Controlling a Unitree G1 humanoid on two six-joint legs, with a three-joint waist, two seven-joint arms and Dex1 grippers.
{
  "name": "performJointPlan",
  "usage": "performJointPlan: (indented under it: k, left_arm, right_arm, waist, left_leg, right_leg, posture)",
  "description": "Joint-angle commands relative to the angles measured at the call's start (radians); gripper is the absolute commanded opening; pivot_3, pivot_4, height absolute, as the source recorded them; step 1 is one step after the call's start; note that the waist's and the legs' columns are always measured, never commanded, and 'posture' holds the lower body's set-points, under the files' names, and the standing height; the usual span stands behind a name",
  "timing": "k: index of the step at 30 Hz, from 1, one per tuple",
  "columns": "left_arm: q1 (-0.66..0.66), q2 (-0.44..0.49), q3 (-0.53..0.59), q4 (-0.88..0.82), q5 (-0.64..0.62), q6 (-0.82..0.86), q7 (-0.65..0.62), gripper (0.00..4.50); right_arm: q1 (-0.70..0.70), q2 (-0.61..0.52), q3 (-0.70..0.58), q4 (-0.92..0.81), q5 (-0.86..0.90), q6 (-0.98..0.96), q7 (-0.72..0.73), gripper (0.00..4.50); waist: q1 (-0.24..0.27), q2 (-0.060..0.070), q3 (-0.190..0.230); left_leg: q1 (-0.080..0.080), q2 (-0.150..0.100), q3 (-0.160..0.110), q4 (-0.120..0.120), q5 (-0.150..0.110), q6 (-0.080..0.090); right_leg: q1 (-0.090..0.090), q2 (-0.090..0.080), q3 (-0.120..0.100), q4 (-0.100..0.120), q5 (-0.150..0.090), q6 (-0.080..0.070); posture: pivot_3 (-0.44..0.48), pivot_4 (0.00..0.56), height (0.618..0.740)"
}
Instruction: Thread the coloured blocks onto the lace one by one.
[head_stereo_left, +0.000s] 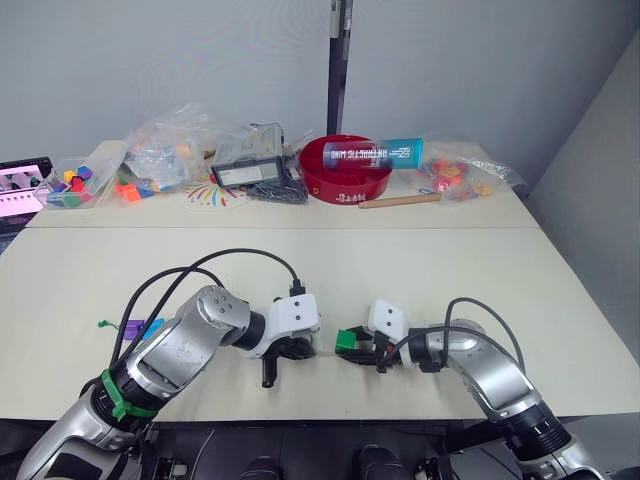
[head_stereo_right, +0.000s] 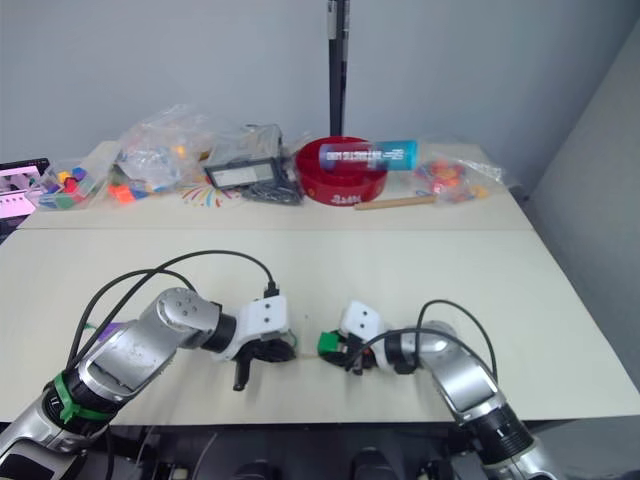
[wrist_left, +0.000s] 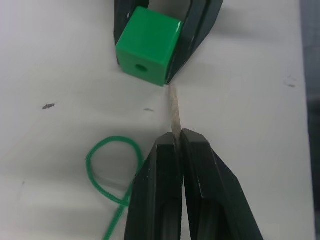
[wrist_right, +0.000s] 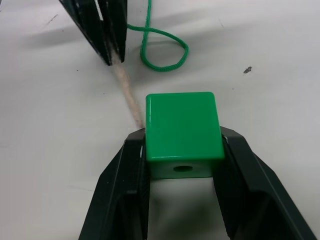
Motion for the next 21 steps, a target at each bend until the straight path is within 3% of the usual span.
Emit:
performJointPlan:
  k: [1,21]
  left_arm:
    - [-0.004,0.012,0.017,-0.049,-0.017,0.024,0.031,0.0]
    - [-0.053,-0.041,-0.008,-0.055,-0.088,0.084,0.118,0.0]
  right_arm:
    - [0.049,-0.045,0.009,-0.004,-0.002,-0.004,0.03,1.19]
    - [0.071,-0.062,0.013,-0.028,0.015,-0.01,0.032,1.19]
  waist:
    - [0.002,0.0,0.0]
    - [0.001,0.0,0.0]
  left_leg:
    - [0.0,0.0,0.0,0.0,0.0,0.0]
    - [0.0,0.0,0.0,0.0,0.0,0.0]
  right_leg:
    - [0.0,0.0,0.0,0.0,0.0,0.0]
    - [0.0,0.0,0.0,-0.001,0.0,0.0]
  posture:
    - [0.0,0.15,0.731]
    - [0.0,0.15,0.731]
